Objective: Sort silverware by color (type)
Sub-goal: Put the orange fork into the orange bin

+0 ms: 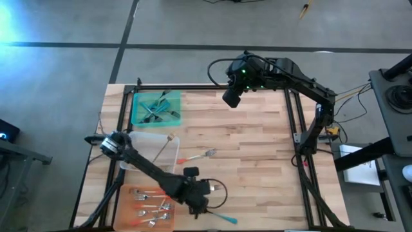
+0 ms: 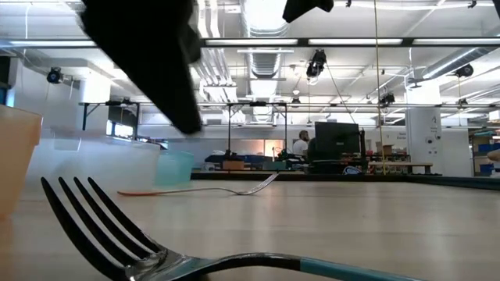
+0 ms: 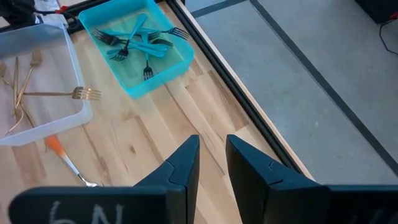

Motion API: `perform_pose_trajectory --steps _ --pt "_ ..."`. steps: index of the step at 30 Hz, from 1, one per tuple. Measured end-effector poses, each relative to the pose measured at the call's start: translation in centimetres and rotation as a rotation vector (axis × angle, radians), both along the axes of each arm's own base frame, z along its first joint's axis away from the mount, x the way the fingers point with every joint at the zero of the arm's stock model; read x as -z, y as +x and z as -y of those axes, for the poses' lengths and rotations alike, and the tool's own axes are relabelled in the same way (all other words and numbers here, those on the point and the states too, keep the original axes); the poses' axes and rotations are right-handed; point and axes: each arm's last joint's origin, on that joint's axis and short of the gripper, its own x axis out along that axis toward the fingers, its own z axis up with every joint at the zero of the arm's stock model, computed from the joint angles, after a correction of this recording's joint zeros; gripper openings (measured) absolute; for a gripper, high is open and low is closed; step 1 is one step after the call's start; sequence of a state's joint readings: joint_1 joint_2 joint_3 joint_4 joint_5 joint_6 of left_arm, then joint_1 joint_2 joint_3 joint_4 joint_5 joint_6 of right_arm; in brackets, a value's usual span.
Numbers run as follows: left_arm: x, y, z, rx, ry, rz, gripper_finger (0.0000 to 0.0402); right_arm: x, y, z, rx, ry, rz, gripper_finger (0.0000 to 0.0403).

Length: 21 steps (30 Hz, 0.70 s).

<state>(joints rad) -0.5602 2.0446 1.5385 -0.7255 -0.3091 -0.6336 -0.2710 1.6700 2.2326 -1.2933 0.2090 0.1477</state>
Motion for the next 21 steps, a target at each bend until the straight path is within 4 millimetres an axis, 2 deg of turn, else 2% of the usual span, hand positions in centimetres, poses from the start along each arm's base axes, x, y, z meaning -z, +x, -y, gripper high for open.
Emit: perform_pose_trajectory --steps 6,10,16,21 --pt "-3.3 -3.7 2.6 -0.017 0.012 0.060 0.0000 0.0 0.0 0.0 0.000 -0.001 0.004 0.0079" --pt "-5.2 -6.6 3.3 -0.095 0.023 0.064 0.0000 0.0 0.0 0.0 -0.001 -0.001 0.004 0.0084" --pt "-6.0 -11.3 4.6 -0.223 0.040 -0.035 0.0000 -0.1 0.1 0.0 0.000 -0.003 0.010 0.0078" --pt "-5.6 -15.3 5.7 -0.372 0.081 -0.105 0.0000 -0.1 0.1 0.0 0.000 -0.003 0.012 0.0071"
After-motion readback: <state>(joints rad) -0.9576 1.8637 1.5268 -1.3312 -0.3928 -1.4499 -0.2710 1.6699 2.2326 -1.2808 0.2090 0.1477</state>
